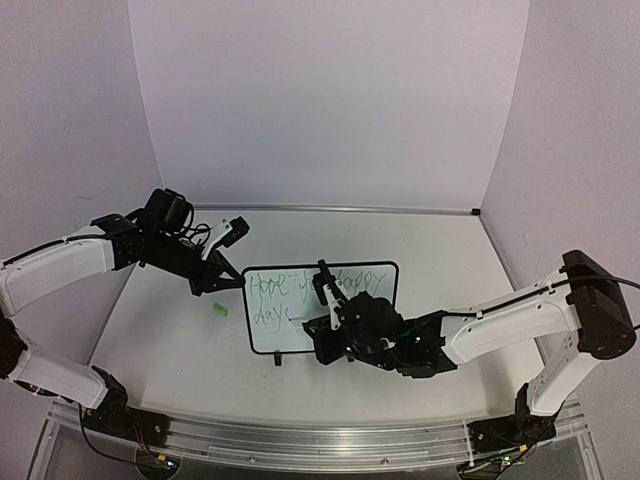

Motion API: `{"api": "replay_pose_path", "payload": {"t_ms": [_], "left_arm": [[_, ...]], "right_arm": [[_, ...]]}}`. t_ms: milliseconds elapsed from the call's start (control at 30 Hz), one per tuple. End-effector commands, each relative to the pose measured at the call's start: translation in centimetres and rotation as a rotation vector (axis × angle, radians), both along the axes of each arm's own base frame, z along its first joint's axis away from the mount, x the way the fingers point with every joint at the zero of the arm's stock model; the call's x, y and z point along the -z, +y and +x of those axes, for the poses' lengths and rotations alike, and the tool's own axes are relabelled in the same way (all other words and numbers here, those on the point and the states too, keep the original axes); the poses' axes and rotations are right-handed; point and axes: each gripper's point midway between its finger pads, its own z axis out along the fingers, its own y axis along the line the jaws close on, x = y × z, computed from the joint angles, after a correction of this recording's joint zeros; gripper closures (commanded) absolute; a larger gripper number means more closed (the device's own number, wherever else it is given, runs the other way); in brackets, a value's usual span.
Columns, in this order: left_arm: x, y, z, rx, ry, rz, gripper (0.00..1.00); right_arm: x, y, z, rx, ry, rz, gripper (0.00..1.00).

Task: Write a sentence on the whiteboard

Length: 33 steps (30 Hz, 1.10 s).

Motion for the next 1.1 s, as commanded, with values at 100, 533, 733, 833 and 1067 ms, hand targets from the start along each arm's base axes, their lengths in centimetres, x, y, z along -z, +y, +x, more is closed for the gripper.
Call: {"api": "replay_pose_path", "payload": {"t_ms": [100,533,733,833,1067], "left_arm": [[0.6,0.0,-0.1,0.002,0.003,0.032,1.0],[0.6,0.1,-0.1,0.001,0.002,0.034,1.0],[0.6,0.1,-0.1,-0.001,0.002,0.035,1.0],[0.6,0.1,-0.1,-0.001,0.002,0.035,1.0],[0.7,0.1,-0.1,-0.001,0.004,0.036,1.0]], "right_arm": [[-0.2,0.6,1.0,0.023,-0.02,-0.006,1.0],[-2.6,1.6,1.1,-0.011,-0.075,0.052,1.0],[-4.0,0.1,0.2,-0.031,-0.088,0.111,1.0],[-3.4,-0.5,0.1,-0.023,-0.074,0.101,1.0],[-1.5,-0.9,0.1,-0.004,-0.042,0.051,1.0]]}}
